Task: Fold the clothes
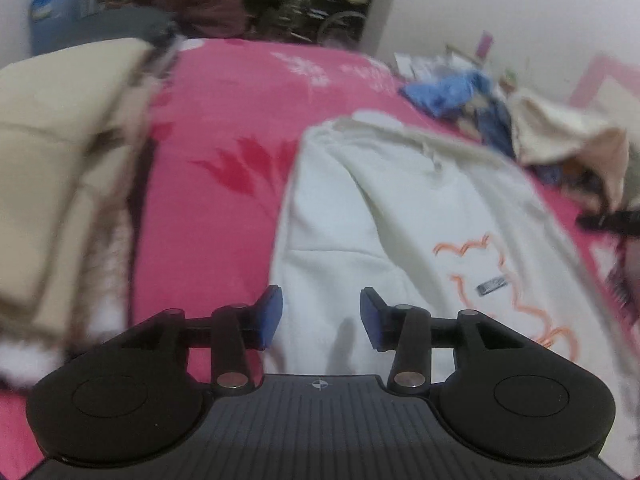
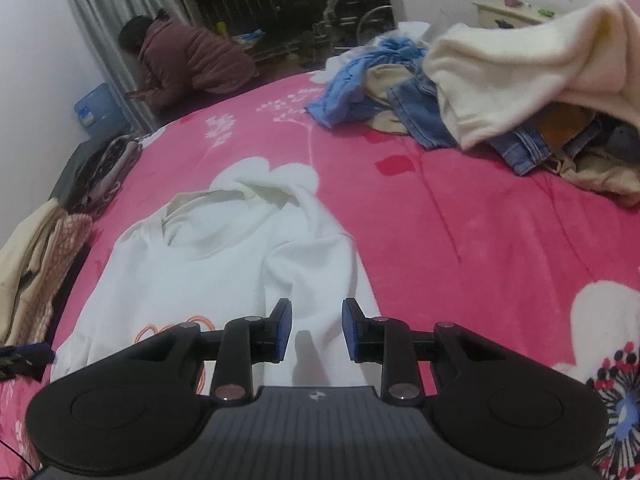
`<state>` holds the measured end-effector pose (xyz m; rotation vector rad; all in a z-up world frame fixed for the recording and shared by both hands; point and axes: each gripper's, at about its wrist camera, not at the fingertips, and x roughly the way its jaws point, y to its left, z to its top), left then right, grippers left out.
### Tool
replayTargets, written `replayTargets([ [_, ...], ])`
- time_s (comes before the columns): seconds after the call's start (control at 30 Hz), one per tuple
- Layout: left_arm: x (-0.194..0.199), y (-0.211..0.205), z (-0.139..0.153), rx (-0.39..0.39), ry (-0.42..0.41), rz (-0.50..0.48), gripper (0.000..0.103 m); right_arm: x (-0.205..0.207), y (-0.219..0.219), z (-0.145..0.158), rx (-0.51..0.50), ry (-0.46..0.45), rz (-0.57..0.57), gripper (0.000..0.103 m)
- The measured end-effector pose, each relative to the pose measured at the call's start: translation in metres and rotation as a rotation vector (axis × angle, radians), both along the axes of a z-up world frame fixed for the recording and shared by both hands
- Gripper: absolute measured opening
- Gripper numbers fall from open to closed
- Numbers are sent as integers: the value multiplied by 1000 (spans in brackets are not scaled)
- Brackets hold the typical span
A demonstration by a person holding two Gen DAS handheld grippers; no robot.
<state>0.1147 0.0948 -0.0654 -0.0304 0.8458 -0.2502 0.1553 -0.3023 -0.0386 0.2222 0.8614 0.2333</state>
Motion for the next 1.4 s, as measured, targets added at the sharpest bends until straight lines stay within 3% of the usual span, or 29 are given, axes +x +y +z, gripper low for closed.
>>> replayTargets([
  [0.07, 10, -12, -10, 48, -6, -19, 39, 1, -2, -2, -1, 1, -7, 31],
  [0.1, 10, -16, -13, 60, -12, -28, 25, 1, -3, -3, -3, 2, -11, 31],
  [0.2, 15, -18, -15, 80, -14, -21, 3, 2, -9, -5, -1, 1, -22, 31],
  [0.4, 4, 25, 21, 29, -129, 191, 1, 13, -10, -9, -7, 0, 1, 32],
  [0.47, 9, 32, 25, 87, -167, 243, 1, 19, -6, -10, -7, 1, 19, 37],
  [0.53, 15, 39, 27, 152, -203, 290, 1, 28, -2, -13, -8, 2, 15, 58],
  [0.77, 22, 29, 8, 328, -272, 324, 1, 60, 5, -38, 73, 76, 37, 66],
  [0.8, 23, 27, 6, 340, -281, 332, 1, 65, 8, -43, 47, 92, 36, 59],
  [0.83, 24, 26, 5, 348, -286, 338, 1, 67, 10, -46, 13, 96, 25, 38],
  [0.9, 26, 25, 5, 361, -298, 351, 1, 71, 12, -46, -50, 93, -2, 12],
  [0.93, 26, 25, 5, 368, -306, 353, 1, 70, 13, -43, -80, 71, -12, 6],
  [1.1, 35, 22, 8, 409, -351, 346, 1, 69, 15, -13, -251, -114, -41, 4],
  [1.4, 80, 12, 3, 527, -419, 364, 1, 125, -3, -2, -435, -227, -73, 4],
])
